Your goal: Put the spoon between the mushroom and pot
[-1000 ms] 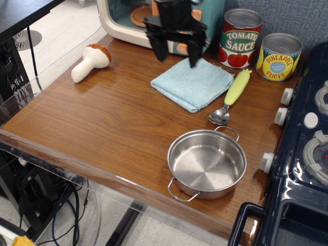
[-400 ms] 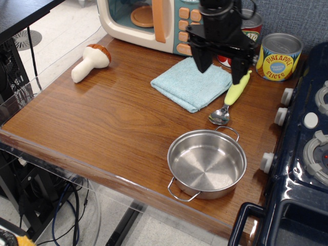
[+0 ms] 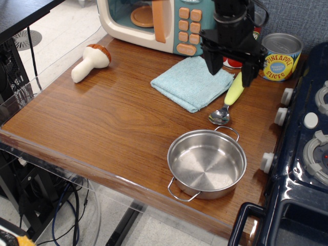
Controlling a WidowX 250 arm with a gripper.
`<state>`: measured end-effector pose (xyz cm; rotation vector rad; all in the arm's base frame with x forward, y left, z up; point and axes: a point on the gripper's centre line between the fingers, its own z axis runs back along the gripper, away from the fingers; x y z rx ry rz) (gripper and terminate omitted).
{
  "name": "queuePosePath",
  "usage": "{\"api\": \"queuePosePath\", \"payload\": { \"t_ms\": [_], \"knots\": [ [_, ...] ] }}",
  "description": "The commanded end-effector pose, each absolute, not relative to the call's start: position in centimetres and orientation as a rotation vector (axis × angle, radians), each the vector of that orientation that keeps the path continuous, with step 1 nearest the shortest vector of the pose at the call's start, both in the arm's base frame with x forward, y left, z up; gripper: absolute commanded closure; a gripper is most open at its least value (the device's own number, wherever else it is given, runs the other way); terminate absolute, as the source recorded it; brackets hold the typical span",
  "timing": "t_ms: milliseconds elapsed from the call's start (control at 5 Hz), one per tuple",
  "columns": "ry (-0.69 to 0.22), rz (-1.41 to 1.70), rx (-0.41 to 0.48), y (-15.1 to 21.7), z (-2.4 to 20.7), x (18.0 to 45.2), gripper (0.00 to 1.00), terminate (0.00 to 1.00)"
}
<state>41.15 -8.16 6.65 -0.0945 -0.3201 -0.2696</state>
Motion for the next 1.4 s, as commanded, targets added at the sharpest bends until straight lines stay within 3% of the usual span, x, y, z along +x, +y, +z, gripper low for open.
{"api": "queuePosePath", "payload": {
  "t_ms": [0, 400, 600, 800, 1200],
  "knots": [
    [-0.312, -0.292, -0.095, -9.7, 5.0, 42.6, 0.00, 0.00],
    [-0.257, -0.276, -0.054, -10.4, 2.7, 42.7, 0.00, 0.00],
    [-0.290, -0.270, -0.005, -10.5, 2.8, 42.8, 1.00, 0.00],
    [-0.302, -0.274, -0.008, -10.4, 3.0, 43.0, 1.00, 0.00],
    [-0.360, -0.309, -0.019, -10.3, 5.7, 43.1, 1.00, 0.00]
  ]
}}
